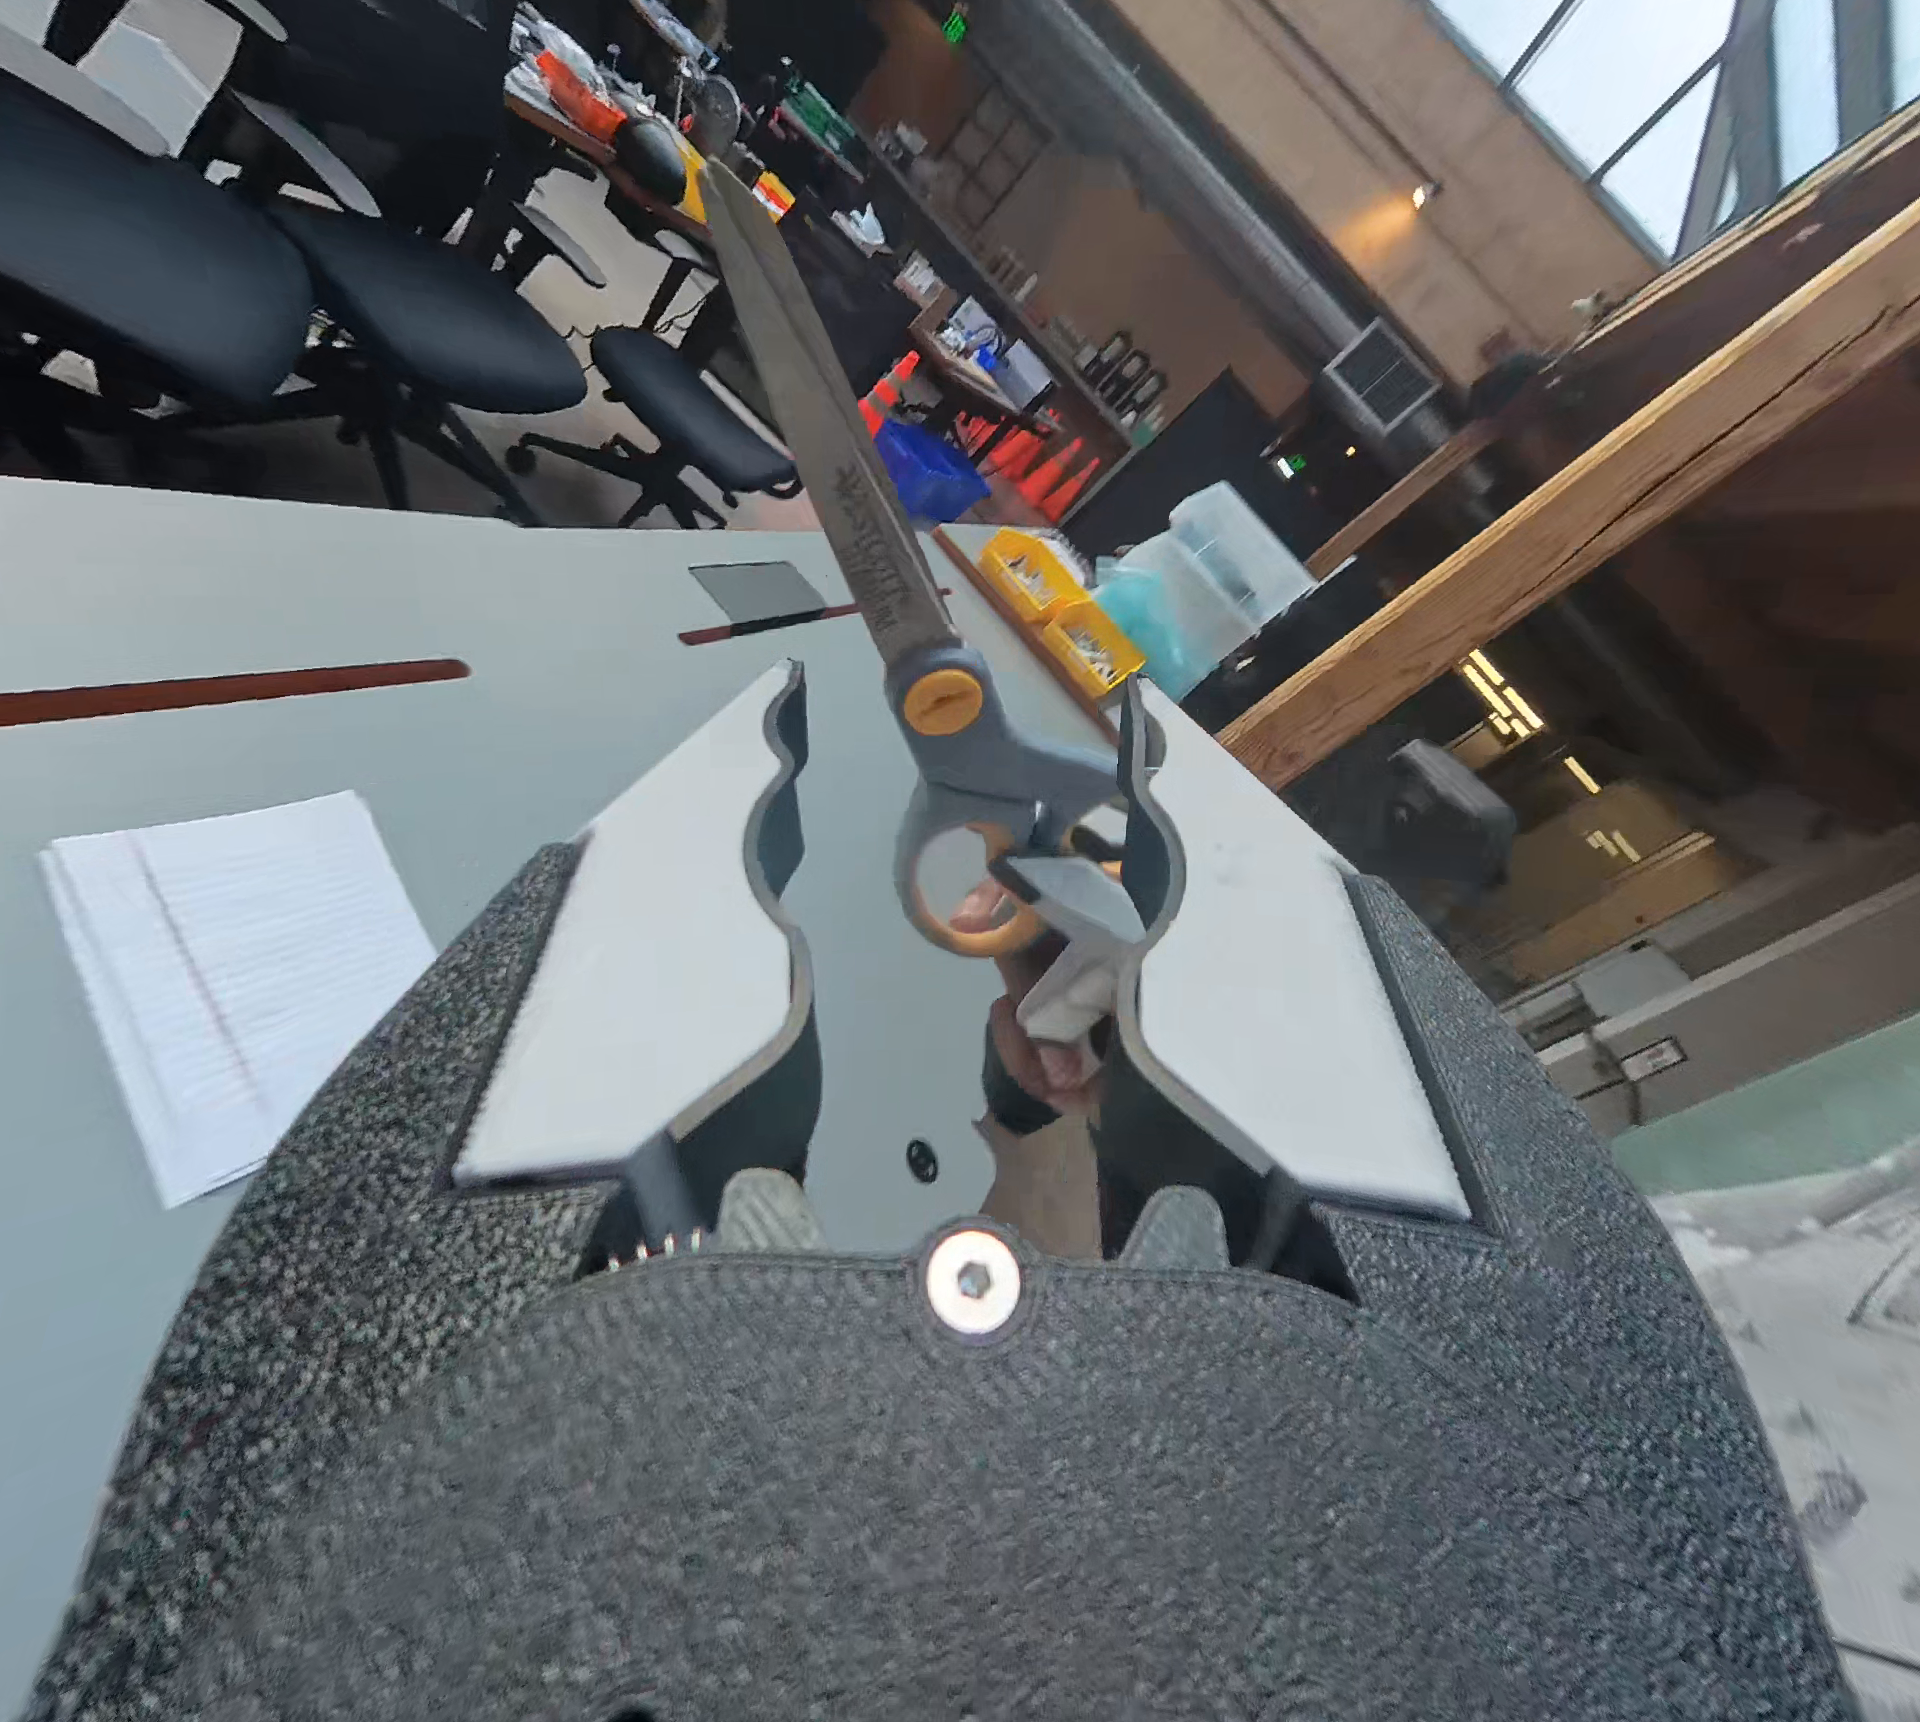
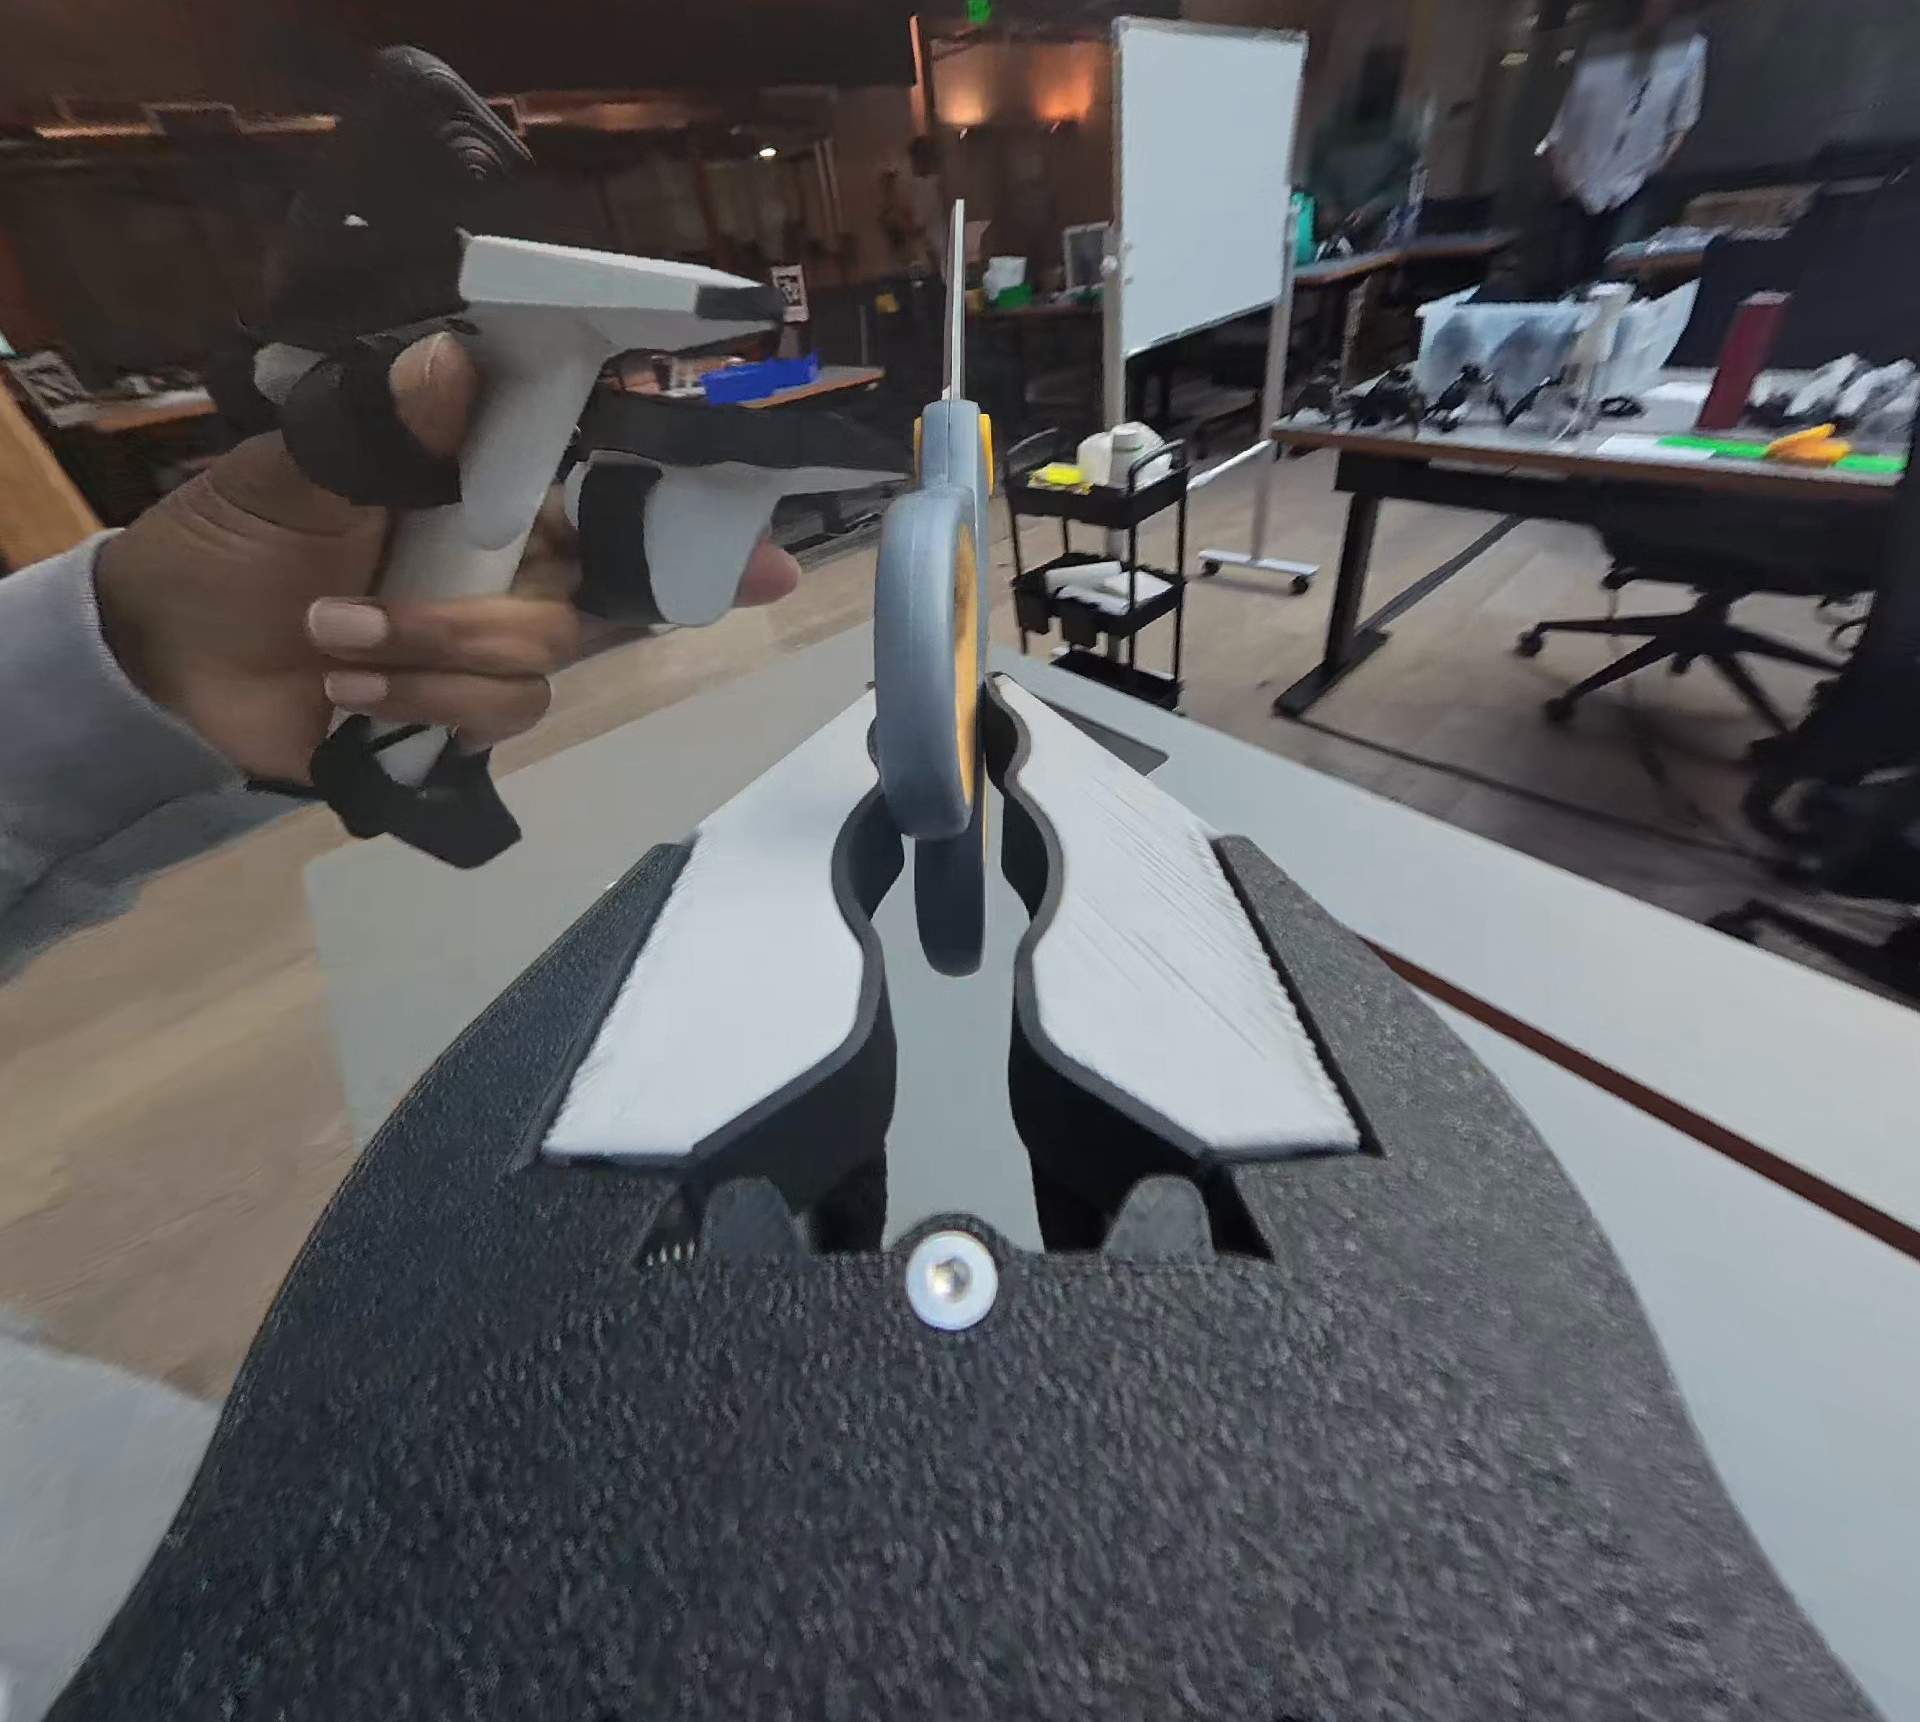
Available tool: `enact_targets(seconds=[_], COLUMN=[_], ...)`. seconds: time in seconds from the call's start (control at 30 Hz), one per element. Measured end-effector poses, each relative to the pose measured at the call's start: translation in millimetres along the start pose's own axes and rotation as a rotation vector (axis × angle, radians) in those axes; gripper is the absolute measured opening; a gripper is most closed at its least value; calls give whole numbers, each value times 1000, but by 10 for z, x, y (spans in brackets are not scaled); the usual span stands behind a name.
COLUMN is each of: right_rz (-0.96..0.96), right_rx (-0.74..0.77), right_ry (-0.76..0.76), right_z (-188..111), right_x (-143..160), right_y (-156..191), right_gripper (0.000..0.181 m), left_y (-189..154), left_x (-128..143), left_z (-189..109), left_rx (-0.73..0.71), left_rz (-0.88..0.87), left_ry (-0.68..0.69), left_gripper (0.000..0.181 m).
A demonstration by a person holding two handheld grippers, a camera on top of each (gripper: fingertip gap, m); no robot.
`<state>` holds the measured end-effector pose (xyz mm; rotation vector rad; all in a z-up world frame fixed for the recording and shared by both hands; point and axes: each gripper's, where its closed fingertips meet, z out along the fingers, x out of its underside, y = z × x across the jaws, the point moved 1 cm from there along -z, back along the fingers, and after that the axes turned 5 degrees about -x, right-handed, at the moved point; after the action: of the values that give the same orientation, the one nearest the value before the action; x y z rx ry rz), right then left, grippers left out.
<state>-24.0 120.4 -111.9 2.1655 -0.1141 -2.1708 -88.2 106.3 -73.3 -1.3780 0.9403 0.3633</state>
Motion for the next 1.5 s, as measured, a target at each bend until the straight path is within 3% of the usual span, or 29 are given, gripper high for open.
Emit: enact_targets(seconds=[0.1,0.17,0.27,0.33,0.47,0.57,0.7,0.93,1.07,1.2,1.3,1.4,1.5], right_rz=[-191,-334,-542,-586,-298,-4,-65,-51,61,-4,-44,-81,-134], right_rx=[83,148,231,200,-216,-480,-496,-559,-561,-552,-463,-415,-321], right_ry=[-28,-47,-56,-50,91,130,222,129,-8,-47,1,82,200], right_z=[150,186,177,193,166,-51,58,362,408,427,410,321,259], right_x=[-143,-226,-291,-263,-144,-321,-279,-416,-559,-554,-478,-379,-276], right_y=[162,236,270,314,662,790,731,1014,1026,1055,918,801,602], right_gripper=[11,11,11,14,49,52,25,45,43,25,18,18,18], left_y=[-108,-97,-182,-231,-384,-534,-795,-1138,-1263,-1372,-1286,-1132,-839], left_x=[-192,-304,-344,-341,-352,-360,-274,-246,-398,-323,-301,-255,8], left_z=[126,129,77,18,-132,-257,-274,-169,-207,-189,-158,-185,-178], left_rx=[36,9,76,124,205,290,381,459,511,576,510,404,282], left_rz=[-52,-22,-8,10,213,340,424,445,423,445,482,535,578], left_ry=[-70,-83,-54,-47,-31,24,84,20,-64,-54,15,92,251], left_gripper=[45,21,18,17,15,15,15,14,14,15,16,34,35])
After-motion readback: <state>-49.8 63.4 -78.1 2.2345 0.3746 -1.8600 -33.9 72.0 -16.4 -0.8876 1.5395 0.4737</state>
